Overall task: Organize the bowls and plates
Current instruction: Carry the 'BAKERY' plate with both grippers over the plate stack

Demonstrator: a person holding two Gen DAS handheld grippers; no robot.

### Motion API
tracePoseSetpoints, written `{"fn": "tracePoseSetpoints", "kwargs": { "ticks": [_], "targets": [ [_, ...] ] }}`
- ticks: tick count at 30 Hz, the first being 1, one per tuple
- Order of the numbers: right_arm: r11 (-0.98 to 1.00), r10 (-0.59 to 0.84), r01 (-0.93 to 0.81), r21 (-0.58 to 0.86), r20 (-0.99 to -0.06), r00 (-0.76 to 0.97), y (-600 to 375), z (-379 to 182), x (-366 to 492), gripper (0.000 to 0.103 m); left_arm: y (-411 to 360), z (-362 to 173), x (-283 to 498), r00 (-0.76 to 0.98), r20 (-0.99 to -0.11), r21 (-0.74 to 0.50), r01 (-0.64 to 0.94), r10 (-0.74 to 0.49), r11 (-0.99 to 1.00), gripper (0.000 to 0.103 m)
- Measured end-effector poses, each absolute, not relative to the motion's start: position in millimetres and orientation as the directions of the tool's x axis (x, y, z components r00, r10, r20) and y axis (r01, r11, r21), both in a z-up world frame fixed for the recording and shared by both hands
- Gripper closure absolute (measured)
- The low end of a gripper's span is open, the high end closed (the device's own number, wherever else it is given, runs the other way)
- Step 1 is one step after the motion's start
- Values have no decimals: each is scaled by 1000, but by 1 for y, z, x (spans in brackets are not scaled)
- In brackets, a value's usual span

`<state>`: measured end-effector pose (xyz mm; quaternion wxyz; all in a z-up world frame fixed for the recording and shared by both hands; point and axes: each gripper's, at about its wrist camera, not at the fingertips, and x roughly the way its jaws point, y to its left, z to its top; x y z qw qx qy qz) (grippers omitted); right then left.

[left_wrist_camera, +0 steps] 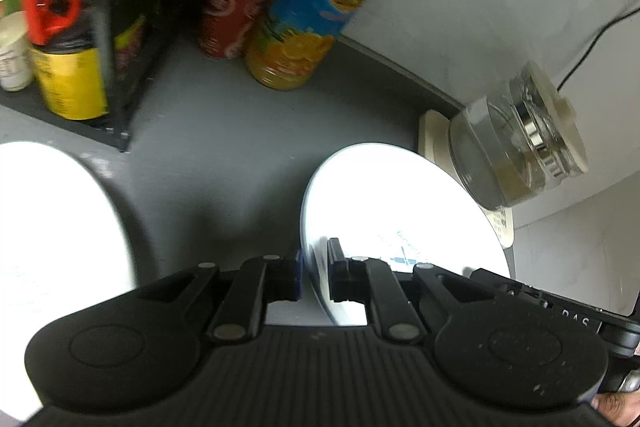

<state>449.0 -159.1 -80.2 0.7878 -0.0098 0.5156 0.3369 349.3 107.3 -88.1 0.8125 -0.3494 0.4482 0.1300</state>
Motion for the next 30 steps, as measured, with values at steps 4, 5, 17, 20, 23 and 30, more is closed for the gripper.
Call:
{"fn": "tracePoseSetpoints", "kwargs": {
  "ticks": [4, 5, 17, 20, 23, 30],
  "targets": [
    [751, 535, -568, 337, -815, 224, -142, -79, 440, 91, 120, -84, 332, 568, -819, -446, -550, -75, 706, 93],
    [745, 538, -575, 338, -814, 219, -138, -79, 438, 91, 122, -83, 329, 569, -820, -444, -556, -67, 703, 93],
    [666, 578, -654, 359, -802, 150, -91, -79, 413, 91, 156, -73, 282, 573, -820, -429, -632, 16, 645, 93],
    [643, 583, -676, 359, -802, 128, -78, -79, 407, 91, 163, -73, 269, 570, -821, -426, -652, 36, 627, 93],
    [622, 587, -694, 362, -802, 107, -66, -80, 402, 91, 168, -74, 257, 568, -821, -426, -671, 52, 607, 93],
    [578, 592, -728, 367, -803, 65, -43, -81, 390, 91, 181, -76, 228, 555, -828, -420, -712, 84, 563, 93]
  ]
}}
